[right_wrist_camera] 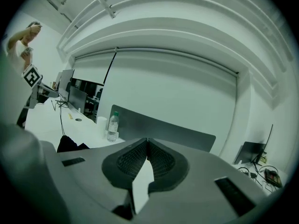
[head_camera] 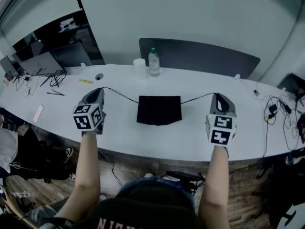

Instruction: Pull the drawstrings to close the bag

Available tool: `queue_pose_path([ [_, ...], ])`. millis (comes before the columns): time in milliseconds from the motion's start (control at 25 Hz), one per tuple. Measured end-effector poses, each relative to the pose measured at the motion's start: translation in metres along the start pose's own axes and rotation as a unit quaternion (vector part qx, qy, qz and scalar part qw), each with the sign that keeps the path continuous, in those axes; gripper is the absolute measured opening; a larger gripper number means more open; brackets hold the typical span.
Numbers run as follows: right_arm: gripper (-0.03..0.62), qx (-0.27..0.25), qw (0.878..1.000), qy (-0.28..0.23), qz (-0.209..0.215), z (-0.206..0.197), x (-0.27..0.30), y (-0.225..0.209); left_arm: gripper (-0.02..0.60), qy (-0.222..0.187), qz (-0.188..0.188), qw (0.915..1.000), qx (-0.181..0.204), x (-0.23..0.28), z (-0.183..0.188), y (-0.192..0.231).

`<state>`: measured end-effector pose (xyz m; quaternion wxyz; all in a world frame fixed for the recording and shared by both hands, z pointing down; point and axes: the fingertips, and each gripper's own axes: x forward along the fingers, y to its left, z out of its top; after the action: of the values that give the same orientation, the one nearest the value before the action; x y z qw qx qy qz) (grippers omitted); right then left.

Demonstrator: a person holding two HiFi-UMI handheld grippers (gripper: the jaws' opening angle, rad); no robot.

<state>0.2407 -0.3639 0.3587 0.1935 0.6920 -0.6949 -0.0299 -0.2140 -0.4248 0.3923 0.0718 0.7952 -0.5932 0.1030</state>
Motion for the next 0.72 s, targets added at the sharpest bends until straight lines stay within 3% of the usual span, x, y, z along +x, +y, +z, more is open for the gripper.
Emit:
queue_pose_path([
  [720,0.003,0.0,0.997,-0.039,0.063,0.032,-0.01,0.066,0.009,-0.056,-0.058,0.996,0.038,-0.009,0.043,-0.08],
])
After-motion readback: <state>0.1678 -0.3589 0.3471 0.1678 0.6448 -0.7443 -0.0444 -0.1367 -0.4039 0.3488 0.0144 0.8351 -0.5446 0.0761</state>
